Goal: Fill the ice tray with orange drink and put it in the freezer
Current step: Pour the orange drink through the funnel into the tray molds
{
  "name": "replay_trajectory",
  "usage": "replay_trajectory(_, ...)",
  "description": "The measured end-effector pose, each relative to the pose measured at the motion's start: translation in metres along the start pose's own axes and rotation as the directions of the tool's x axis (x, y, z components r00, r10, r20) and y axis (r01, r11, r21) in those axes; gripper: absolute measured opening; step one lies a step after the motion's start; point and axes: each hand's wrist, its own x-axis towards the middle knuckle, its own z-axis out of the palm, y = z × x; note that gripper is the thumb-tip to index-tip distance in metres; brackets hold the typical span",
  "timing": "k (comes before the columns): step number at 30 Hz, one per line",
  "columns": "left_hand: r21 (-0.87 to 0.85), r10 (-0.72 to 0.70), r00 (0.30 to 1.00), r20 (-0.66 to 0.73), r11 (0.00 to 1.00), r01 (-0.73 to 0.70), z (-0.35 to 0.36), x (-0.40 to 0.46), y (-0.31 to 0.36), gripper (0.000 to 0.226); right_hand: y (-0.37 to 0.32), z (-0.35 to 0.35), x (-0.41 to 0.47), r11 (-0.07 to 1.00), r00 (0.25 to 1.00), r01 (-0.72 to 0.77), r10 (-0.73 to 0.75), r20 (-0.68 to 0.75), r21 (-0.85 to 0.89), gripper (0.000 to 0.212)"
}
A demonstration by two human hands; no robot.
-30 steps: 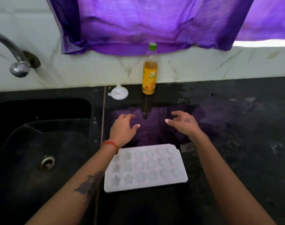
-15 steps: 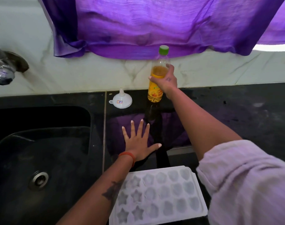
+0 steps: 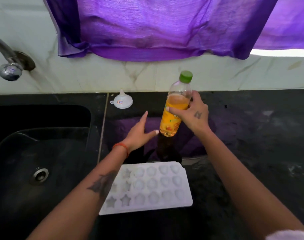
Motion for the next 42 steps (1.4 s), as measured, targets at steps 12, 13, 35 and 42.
replay_trajectory(12, -0.339, 0.147, 0.989, 0.010, 0.931, -0.135, 0.027, -0.059, 0.063, 0.051, 0.021, -0.042, -0.066, 1.000, 0.970, -0.015, 0.014, 0.242, 0.003, 0.079)
replay_trajectory(13, -0.340, 0.141, 0.989, 0.035, 0.933, -0.121, 0.025, -0.061, 0.065, 0.054, 0.018, -0.050, -0.064, 0.999, 0.943, -0.042, 0.035, 0.331, 0.014, 0.086)
replay_trajectory(35, -0.100, 0.266, 0.936, -0.230, 0.950, -0.295, 0.035, -0.033, 0.107, 0.072, -0.071, -0.096, -0.006, 0.518, 0.679, 0.724, -0.417, 0.604, -0.456, 0.032)
replay_trajectory(42, -0.181, 0.311, 0.946, -0.092, 0.929, -0.323, 0.031, -0.037, 0.111, 0.072, -0.090, -0.107, 0.006, 0.582, 0.678, 0.676, -0.248, 0.692, -0.452, 0.044)
